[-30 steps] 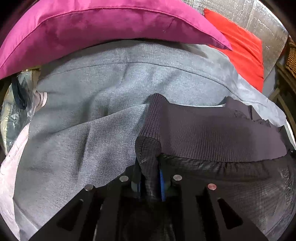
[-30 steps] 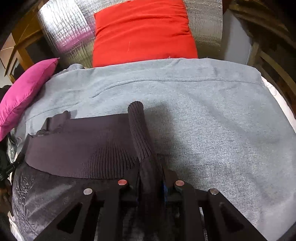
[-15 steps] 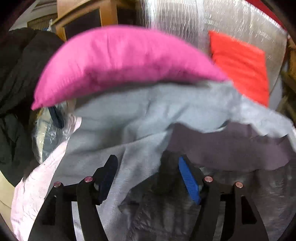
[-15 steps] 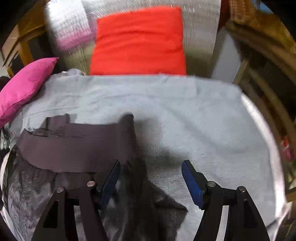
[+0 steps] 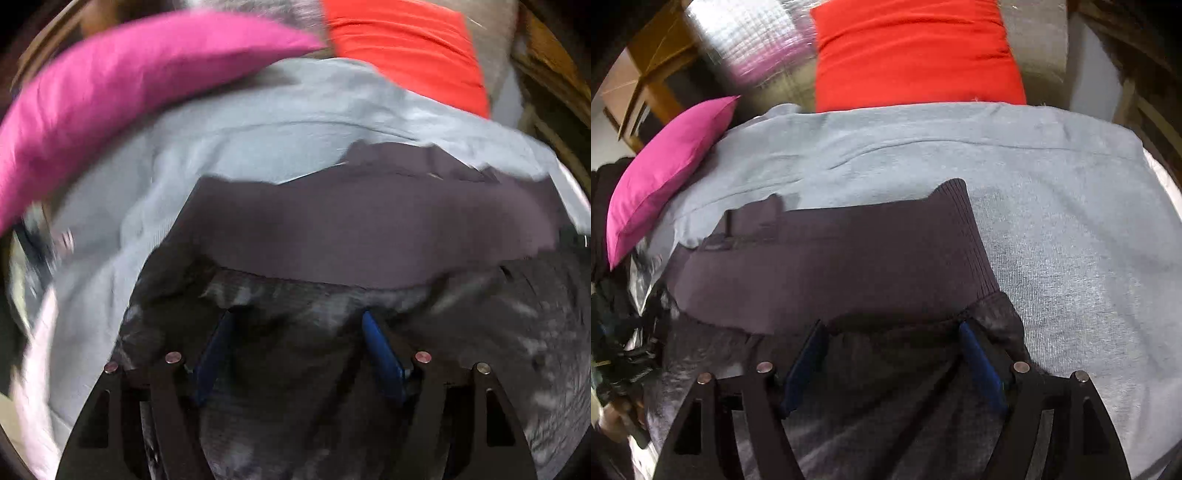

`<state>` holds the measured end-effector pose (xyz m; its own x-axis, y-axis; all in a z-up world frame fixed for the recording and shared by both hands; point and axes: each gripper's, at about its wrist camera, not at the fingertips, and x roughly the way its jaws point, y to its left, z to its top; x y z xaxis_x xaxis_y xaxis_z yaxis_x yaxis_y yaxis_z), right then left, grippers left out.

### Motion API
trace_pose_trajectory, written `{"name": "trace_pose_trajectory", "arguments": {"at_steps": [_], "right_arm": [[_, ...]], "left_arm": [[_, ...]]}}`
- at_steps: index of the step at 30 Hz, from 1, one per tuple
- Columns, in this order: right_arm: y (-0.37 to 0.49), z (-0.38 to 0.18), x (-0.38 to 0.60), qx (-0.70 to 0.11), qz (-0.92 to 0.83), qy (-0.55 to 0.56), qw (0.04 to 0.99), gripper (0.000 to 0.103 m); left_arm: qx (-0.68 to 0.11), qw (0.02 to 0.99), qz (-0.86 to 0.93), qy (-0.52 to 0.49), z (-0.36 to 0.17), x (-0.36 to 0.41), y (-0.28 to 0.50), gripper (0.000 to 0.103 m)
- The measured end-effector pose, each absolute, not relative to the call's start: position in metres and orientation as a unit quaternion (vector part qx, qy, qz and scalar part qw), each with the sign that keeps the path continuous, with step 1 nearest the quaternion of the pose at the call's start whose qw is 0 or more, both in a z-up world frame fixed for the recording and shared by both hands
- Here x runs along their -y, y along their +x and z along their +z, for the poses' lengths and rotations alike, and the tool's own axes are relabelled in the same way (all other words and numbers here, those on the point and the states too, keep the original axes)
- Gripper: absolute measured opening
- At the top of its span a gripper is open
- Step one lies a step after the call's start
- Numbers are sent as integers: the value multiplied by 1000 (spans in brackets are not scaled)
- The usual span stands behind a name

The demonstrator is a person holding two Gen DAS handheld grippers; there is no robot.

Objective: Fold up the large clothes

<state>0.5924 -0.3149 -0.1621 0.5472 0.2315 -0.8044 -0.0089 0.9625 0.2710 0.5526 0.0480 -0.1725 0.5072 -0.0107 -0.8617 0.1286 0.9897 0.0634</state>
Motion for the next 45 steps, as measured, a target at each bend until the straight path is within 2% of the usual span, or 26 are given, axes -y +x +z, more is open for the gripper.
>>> {"name": "trace_pose_trajectory", "arguments": {"at_steps": [3,9,15,17,22,26,31,33,45], "right_arm": [[598,-165,310,-480,68,102,869,78],[591,-152,321,-474,57,146,866,78],[514,-104,337,-414,64,173,891,78],[483,-101,354,-396,64,197,895,81],[395,-137,397,-384,47,281,878,83],[364,-172,413,-394,38,316,863,83],[368,-183,417,-396,60,335,853,83],[371,-182,417,-394,75,337,852,83],[441,-195,417,-421,100,337,836,83]], "left_arm": [[-494,867,-30,64,-174,-53,555,75],[-476,878,-8,53,-154,-71,540,74],[-420,907,13,7,-112,-135,473,75],[-416,909,18,-27,-110,-162,448,75],[-417,903,30,-95,-131,-209,376,76],[-435,887,10,-155,-156,-222,349,77],[-436,874,-14,-214,-156,-225,360,78],[-429,878,-26,-211,-151,-222,373,81],[-476,857,-52,-189,-180,-199,442,81]]}}
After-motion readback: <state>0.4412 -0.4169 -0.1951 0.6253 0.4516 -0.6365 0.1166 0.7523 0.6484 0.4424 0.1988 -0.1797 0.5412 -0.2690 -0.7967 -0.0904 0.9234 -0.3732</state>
